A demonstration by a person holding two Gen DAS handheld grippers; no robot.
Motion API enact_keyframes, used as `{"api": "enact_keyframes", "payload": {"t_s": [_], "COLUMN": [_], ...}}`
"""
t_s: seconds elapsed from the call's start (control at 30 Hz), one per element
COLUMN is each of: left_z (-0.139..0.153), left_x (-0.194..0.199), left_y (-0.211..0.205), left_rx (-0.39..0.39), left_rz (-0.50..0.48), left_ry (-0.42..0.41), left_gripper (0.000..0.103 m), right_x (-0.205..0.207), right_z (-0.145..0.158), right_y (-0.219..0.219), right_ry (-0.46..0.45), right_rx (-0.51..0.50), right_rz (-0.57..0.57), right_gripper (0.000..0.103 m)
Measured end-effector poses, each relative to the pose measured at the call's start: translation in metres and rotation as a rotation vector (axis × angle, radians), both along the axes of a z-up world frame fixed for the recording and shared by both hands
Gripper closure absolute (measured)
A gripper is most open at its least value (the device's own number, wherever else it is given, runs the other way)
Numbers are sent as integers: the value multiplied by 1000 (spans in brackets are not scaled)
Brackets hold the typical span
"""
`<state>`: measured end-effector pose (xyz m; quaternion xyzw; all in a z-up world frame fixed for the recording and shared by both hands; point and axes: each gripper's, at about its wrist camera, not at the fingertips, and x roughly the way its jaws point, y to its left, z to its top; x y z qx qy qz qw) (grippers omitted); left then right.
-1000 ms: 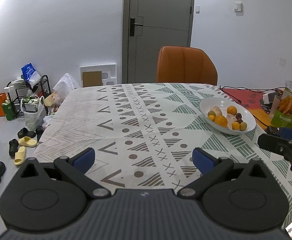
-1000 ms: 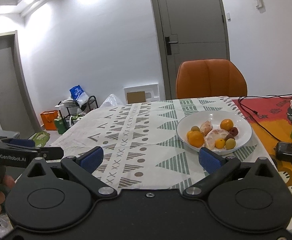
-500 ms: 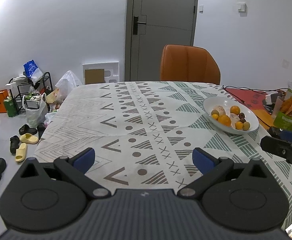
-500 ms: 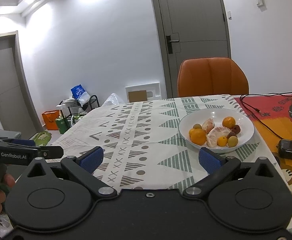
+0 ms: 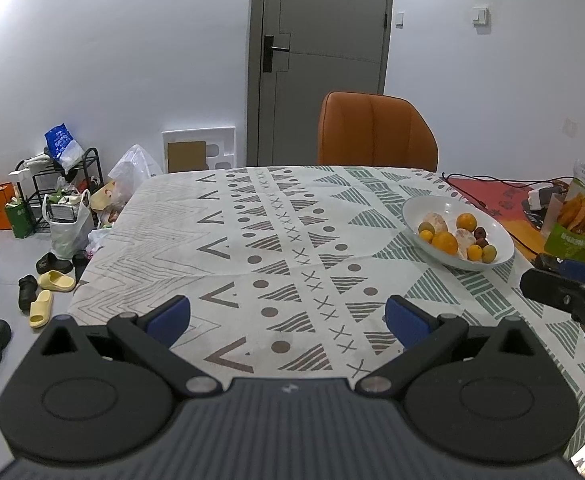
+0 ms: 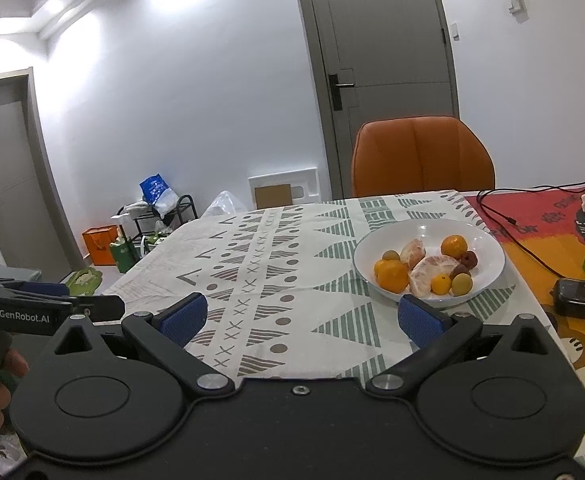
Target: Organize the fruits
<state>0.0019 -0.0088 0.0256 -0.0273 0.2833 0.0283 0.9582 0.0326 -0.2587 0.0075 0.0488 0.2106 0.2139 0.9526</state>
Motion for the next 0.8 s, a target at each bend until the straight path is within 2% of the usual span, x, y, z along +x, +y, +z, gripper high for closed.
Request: {"api": "enact_keyframes", "payload": {"t_s": [0.8], "left_z": [2], "left_x": [-1], "left_y": [-4], "left_rx": [0], "left_rz": [-1], "left_ry": [-1], "left_gripper": [0], "right_x": [-1], "right_z": [-1], "right_y": [-3], "right_ry": [3], "right_rx": [5], "right_rz": [-8], "right_gripper": [0]}}
